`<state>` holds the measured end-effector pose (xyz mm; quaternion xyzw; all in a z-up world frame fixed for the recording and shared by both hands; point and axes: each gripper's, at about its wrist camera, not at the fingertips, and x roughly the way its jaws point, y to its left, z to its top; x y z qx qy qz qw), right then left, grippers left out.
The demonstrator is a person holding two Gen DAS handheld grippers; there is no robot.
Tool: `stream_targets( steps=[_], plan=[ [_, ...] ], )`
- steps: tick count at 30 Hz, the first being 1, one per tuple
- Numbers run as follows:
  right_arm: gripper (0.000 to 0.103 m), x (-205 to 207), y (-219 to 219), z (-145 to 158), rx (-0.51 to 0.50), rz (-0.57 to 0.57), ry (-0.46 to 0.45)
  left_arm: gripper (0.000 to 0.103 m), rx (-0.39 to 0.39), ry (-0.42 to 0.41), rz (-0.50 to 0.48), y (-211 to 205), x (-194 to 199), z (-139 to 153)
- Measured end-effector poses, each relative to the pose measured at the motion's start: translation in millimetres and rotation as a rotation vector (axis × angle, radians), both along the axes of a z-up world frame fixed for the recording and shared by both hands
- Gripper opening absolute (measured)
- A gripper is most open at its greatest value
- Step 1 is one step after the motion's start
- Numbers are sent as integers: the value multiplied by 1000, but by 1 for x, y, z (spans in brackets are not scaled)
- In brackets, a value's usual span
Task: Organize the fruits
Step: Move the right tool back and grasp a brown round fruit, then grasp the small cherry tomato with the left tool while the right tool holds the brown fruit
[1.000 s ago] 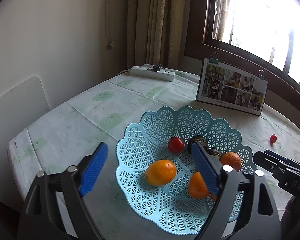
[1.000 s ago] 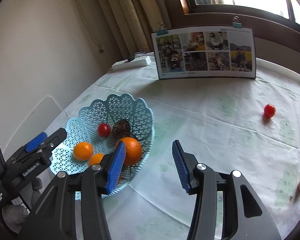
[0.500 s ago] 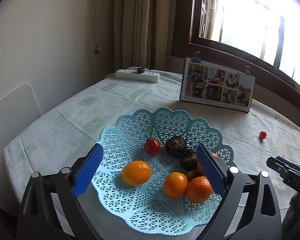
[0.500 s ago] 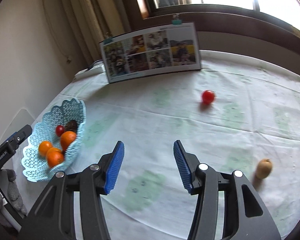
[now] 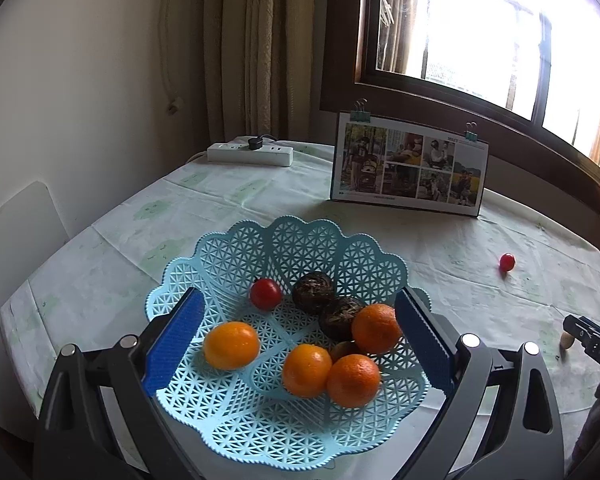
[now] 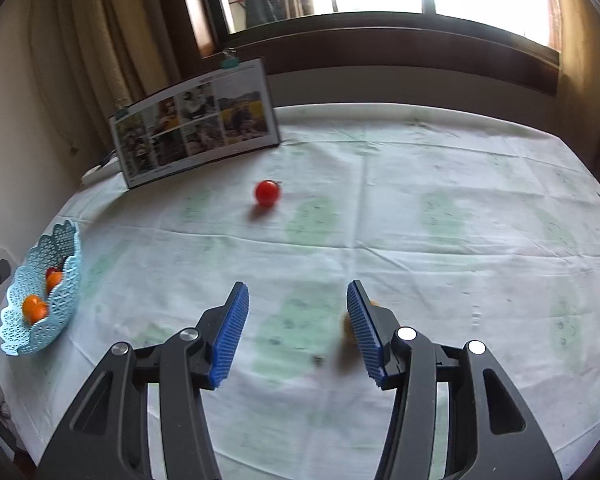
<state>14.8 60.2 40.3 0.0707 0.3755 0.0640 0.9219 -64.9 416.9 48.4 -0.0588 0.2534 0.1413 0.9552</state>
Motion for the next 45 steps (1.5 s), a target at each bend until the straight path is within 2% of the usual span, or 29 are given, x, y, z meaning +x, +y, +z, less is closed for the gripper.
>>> stream_targets(
  steps=[17, 20, 22, 24, 28, 39, 45],
  plan=[
    [55, 6, -28, -23, -2, -30, 77, 97, 31, 5, -63, -34, 4, 3],
    [50, 10, -30, -28, -2, -20, 94, 97, 37, 2, -71, -39, 4, 5],
    [40, 13, -31, -30, 3, -8, 106, 97, 43, 0, -80, -43, 4, 6],
    [35, 13, -31, -32, 2, 1, 111, 97, 48, 1, -87, -47, 5, 7],
    [28, 12, -32, -31, 2, 5, 109, 97, 57, 3, -100, -55, 8, 8],
    [27, 2, -53, -23, 38, -18, 78, 97, 107, 12, -172, -97, 30, 9],
    [27, 3, -57, -27, 55, -10, 89, 97, 143, 19, -228, -128, 47, 8]
  ],
)
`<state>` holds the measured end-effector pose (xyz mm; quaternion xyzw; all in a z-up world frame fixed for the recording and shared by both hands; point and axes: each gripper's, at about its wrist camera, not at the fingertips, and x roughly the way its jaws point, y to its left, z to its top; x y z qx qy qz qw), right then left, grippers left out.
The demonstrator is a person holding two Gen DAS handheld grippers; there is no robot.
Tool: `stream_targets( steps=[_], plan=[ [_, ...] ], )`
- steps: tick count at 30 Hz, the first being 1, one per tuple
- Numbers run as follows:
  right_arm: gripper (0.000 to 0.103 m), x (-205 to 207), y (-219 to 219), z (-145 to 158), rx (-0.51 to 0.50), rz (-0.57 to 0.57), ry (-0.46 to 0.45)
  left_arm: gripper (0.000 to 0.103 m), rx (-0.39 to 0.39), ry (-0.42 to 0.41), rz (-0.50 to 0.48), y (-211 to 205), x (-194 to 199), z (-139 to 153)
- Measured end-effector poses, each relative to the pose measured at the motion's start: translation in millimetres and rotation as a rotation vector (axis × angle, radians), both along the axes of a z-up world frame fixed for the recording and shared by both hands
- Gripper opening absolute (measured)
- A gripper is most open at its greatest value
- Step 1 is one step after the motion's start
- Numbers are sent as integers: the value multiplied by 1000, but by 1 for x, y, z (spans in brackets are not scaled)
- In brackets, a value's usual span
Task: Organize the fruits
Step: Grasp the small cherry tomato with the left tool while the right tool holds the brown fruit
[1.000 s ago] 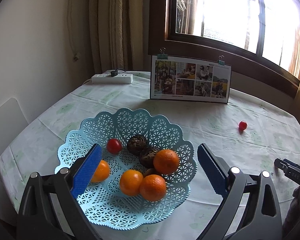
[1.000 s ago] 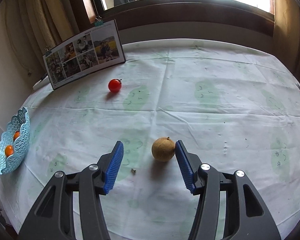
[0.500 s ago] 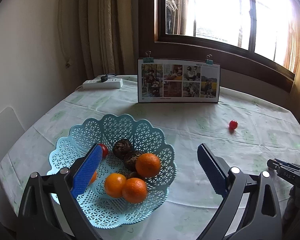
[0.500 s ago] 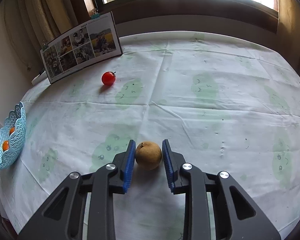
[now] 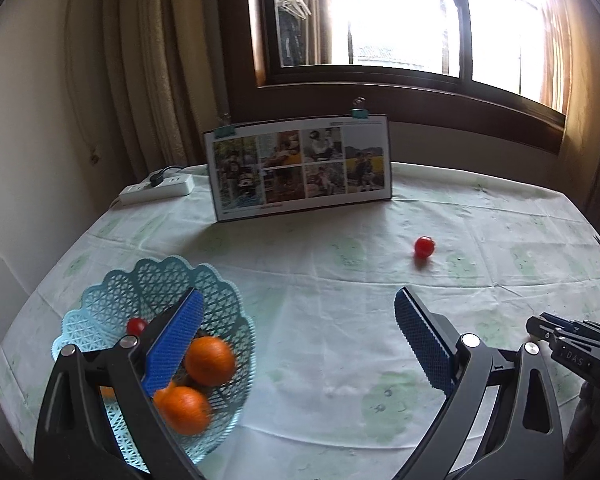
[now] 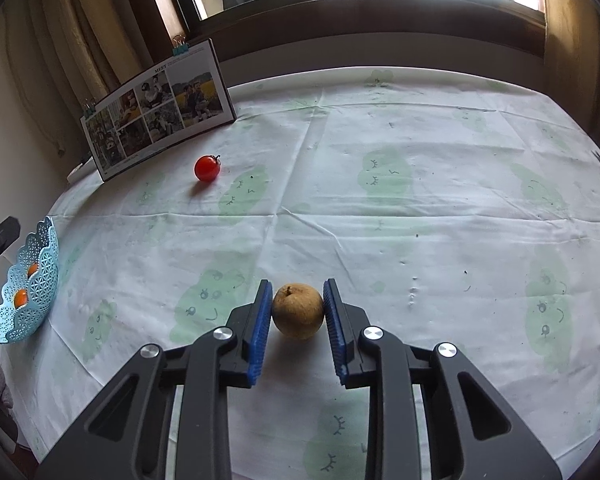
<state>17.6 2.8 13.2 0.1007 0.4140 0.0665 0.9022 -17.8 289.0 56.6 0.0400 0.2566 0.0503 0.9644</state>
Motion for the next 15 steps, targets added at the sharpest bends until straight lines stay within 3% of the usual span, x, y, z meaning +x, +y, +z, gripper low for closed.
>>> stream_targets(
  steps=[15],
  plan=[
    [27, 3, 0, -7, 23, 8, 19, 97, 23, 54, -104, -64, 73, -12]
  ],
)
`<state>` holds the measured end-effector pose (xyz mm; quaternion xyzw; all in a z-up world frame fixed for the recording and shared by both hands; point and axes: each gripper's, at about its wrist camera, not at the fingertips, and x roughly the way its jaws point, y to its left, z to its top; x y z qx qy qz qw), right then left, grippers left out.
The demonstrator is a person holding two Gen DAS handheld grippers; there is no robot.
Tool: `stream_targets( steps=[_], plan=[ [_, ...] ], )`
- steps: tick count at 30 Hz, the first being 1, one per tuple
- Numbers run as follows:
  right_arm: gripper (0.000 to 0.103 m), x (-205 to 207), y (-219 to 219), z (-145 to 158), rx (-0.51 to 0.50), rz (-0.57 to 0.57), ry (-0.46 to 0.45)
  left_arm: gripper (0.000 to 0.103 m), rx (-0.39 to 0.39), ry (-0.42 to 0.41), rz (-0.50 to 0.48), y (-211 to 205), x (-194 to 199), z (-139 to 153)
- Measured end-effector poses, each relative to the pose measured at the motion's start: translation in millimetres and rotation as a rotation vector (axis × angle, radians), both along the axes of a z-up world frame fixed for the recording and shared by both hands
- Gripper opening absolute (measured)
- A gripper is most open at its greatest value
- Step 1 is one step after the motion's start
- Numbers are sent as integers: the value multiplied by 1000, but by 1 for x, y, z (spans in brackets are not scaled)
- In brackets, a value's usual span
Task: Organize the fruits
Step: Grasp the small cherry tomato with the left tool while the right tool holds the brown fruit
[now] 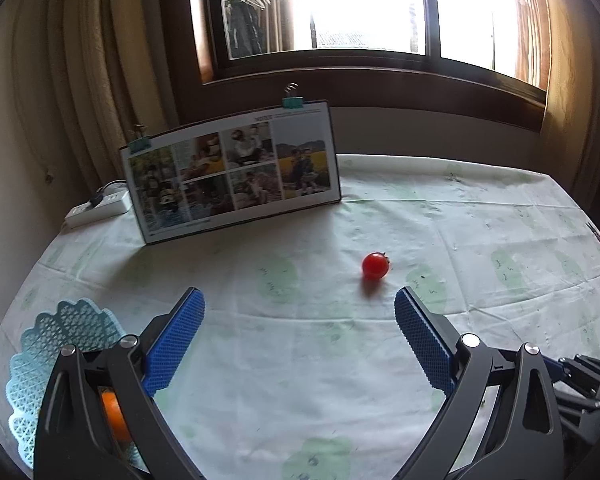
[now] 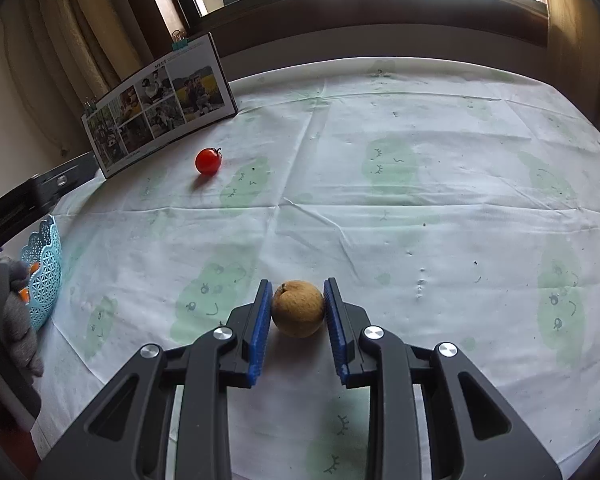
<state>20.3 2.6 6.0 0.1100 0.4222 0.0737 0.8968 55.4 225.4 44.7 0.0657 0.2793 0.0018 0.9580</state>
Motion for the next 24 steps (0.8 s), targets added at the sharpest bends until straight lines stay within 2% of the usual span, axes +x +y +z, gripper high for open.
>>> stream_targets(
  steps=[7, 9, 13, 20, 23, 24],
  plan=[
    [28, 0, 1, 0, -2, 2, 1, 97, 49, 34, -54, -29, 38, -18],
    [28, 0, 1, 0, -2, 2, 0, 88, 59, 57, -67, -35, 50, -24],
    [29, -1, 1, 0, -2, 3, 0, 79, 39, 110, -102, -44, 69, -33],
    [33, -1, 3, -1, -4, 10, -2, 59, -3, 179, -175, -57, 94, -44],
    [33, -1, 3, -1, -4, 10, -2, 54, -20, 213, -199, -60, 103, -50],
    [33, -1, 4, -1, -4, 10, -2, 48, -24, 219, -204, -61, 104, -51]
  ],
)
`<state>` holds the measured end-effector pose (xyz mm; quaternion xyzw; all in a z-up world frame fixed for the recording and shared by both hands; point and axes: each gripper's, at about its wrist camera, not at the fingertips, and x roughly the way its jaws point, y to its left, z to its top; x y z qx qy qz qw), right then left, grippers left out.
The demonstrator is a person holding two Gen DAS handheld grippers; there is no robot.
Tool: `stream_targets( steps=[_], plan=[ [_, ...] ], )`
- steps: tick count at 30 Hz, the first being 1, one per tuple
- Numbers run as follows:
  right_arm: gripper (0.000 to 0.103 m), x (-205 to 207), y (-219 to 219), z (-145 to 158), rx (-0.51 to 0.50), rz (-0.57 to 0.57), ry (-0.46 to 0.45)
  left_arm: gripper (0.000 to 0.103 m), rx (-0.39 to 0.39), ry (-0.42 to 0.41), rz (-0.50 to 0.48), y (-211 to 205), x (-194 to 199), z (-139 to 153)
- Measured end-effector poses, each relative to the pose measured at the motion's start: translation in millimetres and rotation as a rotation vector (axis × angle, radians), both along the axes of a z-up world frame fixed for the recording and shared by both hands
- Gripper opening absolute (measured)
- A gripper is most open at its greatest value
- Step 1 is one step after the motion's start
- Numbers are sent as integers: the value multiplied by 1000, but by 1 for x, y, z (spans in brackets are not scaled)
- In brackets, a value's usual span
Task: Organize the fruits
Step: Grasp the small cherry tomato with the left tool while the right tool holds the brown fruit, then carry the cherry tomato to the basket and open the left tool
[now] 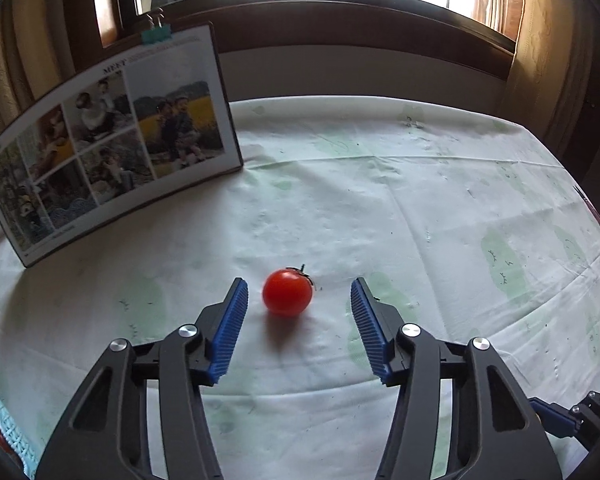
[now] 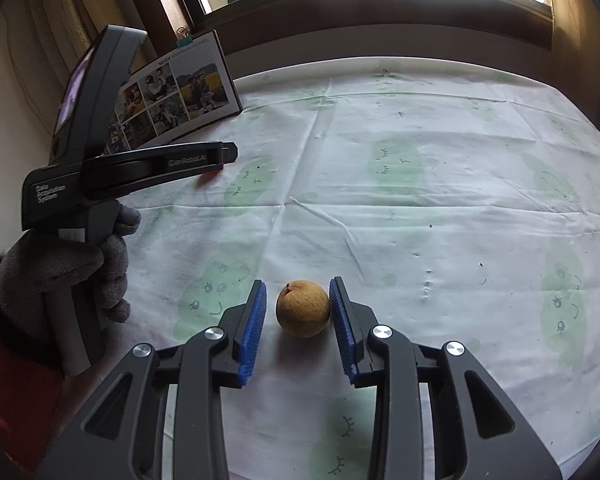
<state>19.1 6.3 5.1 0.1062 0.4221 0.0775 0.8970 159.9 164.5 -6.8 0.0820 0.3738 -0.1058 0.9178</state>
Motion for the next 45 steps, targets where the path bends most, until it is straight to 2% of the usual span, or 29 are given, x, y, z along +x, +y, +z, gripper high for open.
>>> stream_targets(
  steps=[4, 6, 9, 19, 30, 37, 45],
  plan=[
    [34, 0, 0, 0, -1, 0, 0, 42, -9, 23, -2, -3, 7, -6],
    [34, 1, 0, 0, -2, 1, -3, 33, -6, 29, 6, -5, 10, -11],
    [34, 1, 0, 0, -2, 0, -6, 29, -12, 29, 9, -5, 12, -12],
    [34, 1, 0, -1, -3, 1, -6, 29, -45, 10, 25, 5, 1, -3],
    [34, 1, 2, -1, -13, 1, -6, 29, -30, -106, 65, 19, -58, 33],
    [38, 1, 4, -1, -21, 12, -6, 29, -60, -162, 73, 35, -104, 54],
    [38, 1, 4, -1, -21, 12, -6, 29, -76, -194, 110, 62, -148, 58]
  ],
)
